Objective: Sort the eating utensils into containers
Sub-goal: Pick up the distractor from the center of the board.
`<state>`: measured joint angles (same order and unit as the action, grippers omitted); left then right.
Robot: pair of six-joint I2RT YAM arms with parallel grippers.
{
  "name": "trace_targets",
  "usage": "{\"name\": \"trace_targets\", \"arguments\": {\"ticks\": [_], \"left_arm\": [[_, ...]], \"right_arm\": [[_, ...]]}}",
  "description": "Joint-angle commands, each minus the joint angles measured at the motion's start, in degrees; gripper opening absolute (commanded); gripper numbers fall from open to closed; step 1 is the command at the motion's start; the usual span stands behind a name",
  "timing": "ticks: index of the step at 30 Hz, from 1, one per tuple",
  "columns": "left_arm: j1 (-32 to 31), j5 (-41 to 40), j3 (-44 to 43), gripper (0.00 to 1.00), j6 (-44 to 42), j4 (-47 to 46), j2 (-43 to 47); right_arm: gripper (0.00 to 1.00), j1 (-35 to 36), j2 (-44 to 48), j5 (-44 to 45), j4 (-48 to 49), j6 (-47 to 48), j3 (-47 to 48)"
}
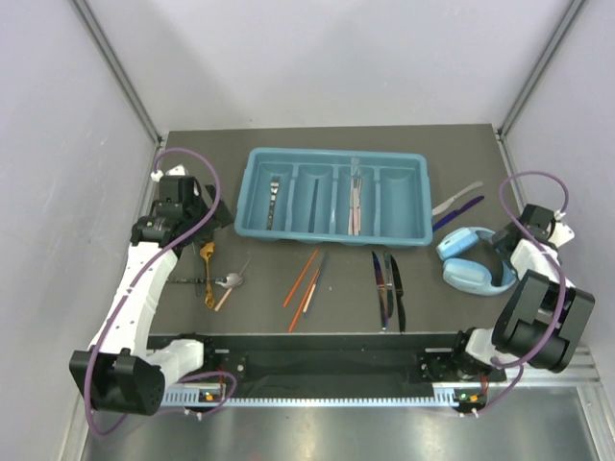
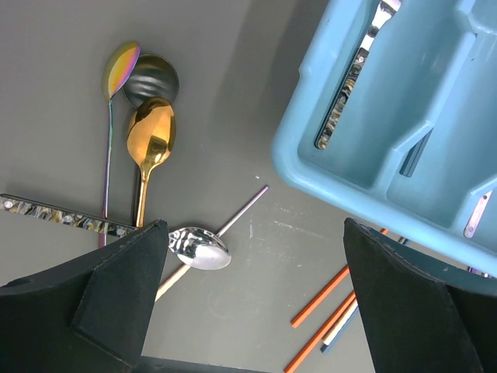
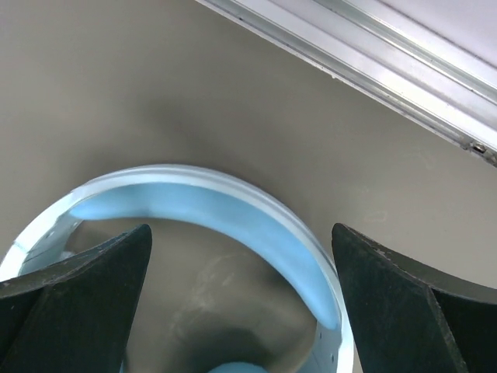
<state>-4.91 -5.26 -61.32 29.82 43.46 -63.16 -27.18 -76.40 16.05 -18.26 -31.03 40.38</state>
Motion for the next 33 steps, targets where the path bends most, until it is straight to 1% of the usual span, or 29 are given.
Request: {"name": "trace_targets", "arguments": {"ticks": [1, 2, 7, 8, 9, 10, 12, 13, 14, 15, 16, 18, 19, 20, 23, 26, 29, 31, 33], "left_arm": [[0.07, 1.39, -1.43, 0.99, 0.15, -2.07, -0.21], [0.07, 1.48, -1.35, 0.99, 0.15, -2.15, -0.21], [0.07, 1.21, -1.35, 0.99, -0.03, -2.51, 0.05], [0.07, 1.21, -1.35, 0.99, 0.06, -2.51, 0.05], [0.07, 1.21, -1.26, 0.99, 0.06, -2.51, 0.14], [0.07, 1.39, -1.00, 0.99, 0.06, -2.68, 0.05], [0.07, 1.56, -0.91, 0.99, 0.23, -2.86, 0.22], [0.07, 1.74, -0.73, 0.99, 0.23, -2.86, 0.14], [0.07, 1.83, -0.73, 0.99, 0.06, -2.86, 0.23], [0.07, 1.74, -0.64, 0.99, 0.06, -2.94, 0.40], [0.07, 1.57, -0.64, 0.99, -0.12, -2.94, 0.40], [0.07, 1.04, -0.56, 0.99, -0.56, -2.68, 0.75], [0.16, 0.52, -0.38, 0.99, -0.64, -2.51, 0.75], [0.07, 0.25, -0.47, 0.99, -0.73, -2.59, 0.93], [0.07, 1.03, -0.12, 0.99, -0.47, -3.12, 0.58], [0.07, 2.35, 0.06, 0.99, 0.06, -3.82, -0.21], [0.16, 2.62, 0.15, 0.99, 0.41, -4.00, -0.30], [0.07, 2.27, 0.15, 0.99, 0.41, -4.00, -0.04], [0.07, 1.22, 0.15, 0.99, 0.41, -3.91, 0.23]], "right_arm": [[0.97, -0.07, -3.22, 1.87, 2.53, 0.35, 1.63], [0.94, -0.07, -4.45, 1.88, 2.36, 0.35, 1.81], [0.91, 0.02, -5.95, 3.28, 2.44, 0.18, 1.89], [0.86, 0.11, -5.52, 3.54, 2.62, 0.18, 1.72], [0.83, 0.11, -5.17, 3.63, 2.70, 0.26, 1.37], [0.69, 0.11, -4.90, 3.72, 3.05, 0.44, 1.28], [0.57, 0.11, -4.28, 3.81, 3.23, 0.35, 1.02], [0.43, 0.11, -4.28, 3.81, 3.32, 0.35, 0.93], [0.33, 0.02, -3.93, 3.11, 3.32, 0.27, 0.84], [0.19, 0.11, -3.67, 2.15, 2.71, 0.35, 0.93], [0.13, 0.11, -2.88, 1.79, 2.18, 0.18, 1.01], [0.09, 0.11, 3.25, 0.74, 2.87, 0.18, -1.16], [0.01, 0.11, 6.15, 0.21, 3.14, 0.00, -2.14], [0.00, 0.11, 11.66, 0.12, 3.14, -0.09, -2.93], [0.00, -0.07, 18.54, -0.49, 3.67, 0.96, -4.70], [0.00, 0.02, 19.27, -3.65, 0.51, 2.02, -2.51], [0.00, -0.07, 21.55, -9.19, -0.90, 2.20, -2.06], [0.00, 0.11, 24.53, -10.77, -1.95, 2.29, -1.27], [0.00, 0.20, 26.30, -10.96, -4.22, 2.37, 1.62]]}}
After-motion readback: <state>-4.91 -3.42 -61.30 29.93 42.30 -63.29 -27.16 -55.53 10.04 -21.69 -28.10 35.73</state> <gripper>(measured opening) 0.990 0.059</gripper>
